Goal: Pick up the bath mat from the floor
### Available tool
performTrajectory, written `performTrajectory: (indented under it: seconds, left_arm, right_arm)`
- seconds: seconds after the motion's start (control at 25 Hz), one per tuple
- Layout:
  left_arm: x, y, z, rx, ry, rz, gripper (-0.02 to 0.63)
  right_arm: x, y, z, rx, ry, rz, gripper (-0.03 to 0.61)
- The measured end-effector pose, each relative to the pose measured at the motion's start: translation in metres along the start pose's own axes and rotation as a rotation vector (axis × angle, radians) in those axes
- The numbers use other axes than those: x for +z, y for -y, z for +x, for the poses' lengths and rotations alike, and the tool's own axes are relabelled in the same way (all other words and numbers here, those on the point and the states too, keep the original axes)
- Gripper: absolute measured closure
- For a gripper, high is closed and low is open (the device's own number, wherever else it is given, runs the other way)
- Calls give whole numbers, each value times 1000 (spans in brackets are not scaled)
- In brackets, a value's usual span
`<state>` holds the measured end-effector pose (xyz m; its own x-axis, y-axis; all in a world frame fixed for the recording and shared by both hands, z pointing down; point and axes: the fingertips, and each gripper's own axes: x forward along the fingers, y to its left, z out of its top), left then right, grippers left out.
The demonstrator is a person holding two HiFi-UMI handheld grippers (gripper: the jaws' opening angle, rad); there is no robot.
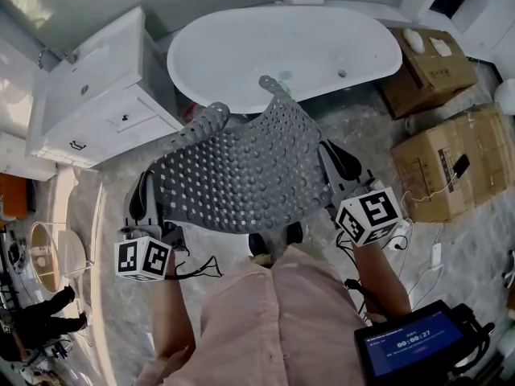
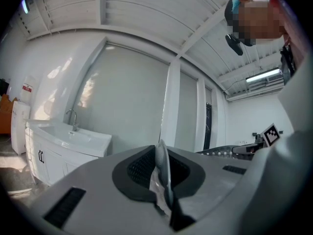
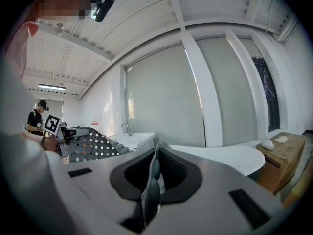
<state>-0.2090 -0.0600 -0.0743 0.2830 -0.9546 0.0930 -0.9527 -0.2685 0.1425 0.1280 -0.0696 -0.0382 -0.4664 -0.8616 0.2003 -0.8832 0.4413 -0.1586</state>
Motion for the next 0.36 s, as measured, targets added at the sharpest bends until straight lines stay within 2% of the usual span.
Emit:
performTrajectory:
  seconds: [0.36]
  left_arm:
    - [4,-1,-18,-11,-4,-12,577]
  right_arm:
    - [4,-20,-14,-8,-3,-3,549]
